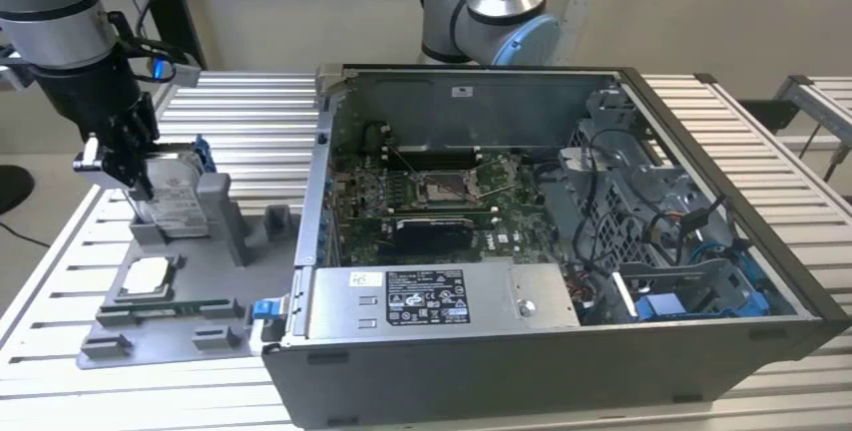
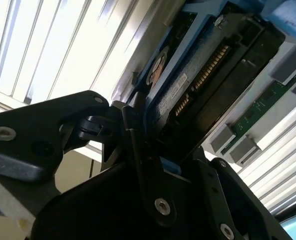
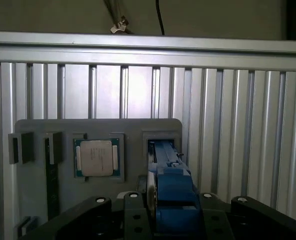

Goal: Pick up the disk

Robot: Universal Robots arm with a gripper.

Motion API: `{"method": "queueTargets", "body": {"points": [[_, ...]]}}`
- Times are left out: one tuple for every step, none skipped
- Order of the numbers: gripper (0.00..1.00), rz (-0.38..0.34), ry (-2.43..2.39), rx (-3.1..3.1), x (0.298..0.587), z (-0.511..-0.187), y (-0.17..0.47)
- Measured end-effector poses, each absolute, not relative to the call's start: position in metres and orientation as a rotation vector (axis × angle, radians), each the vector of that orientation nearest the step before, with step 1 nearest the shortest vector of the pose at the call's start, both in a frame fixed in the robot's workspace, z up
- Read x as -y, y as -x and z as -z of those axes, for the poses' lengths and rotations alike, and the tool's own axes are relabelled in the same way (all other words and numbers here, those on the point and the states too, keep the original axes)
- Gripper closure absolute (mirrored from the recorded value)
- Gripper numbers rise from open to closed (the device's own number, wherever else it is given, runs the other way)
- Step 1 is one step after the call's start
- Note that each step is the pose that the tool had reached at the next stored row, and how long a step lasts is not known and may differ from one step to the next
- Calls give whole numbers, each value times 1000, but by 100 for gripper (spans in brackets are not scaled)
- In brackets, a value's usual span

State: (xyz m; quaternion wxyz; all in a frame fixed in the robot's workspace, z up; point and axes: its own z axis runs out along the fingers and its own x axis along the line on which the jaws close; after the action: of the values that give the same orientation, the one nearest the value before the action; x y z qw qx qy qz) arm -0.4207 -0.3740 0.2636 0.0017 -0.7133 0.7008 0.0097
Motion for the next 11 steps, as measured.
{"method": "queueTargets", "body": {"points": [[100, -32, 2237, -2199, 374, -264, 421], [100, -32, 2237, -2199, 374, -264, 421], [100, -32, 2237, -2198, 374, -264, 421], [100, -32, 2237, -2198, 374, -264, 421], [100, -32, 2237, -2198, 374, -265, 421], [100, -32, 2237, -2198, 374, -265, 421], [100, -32, 2237, -2198, 374, -266, 421], [100, -32, 2237, -2198, 374, -268, 421], [100, -32, 2237, -2198, 374, -269, 421], [100, -32, 2237, -2198, 374, -270, 421], [100, -32, 2237, -2198, 374, -273, 421]]}}
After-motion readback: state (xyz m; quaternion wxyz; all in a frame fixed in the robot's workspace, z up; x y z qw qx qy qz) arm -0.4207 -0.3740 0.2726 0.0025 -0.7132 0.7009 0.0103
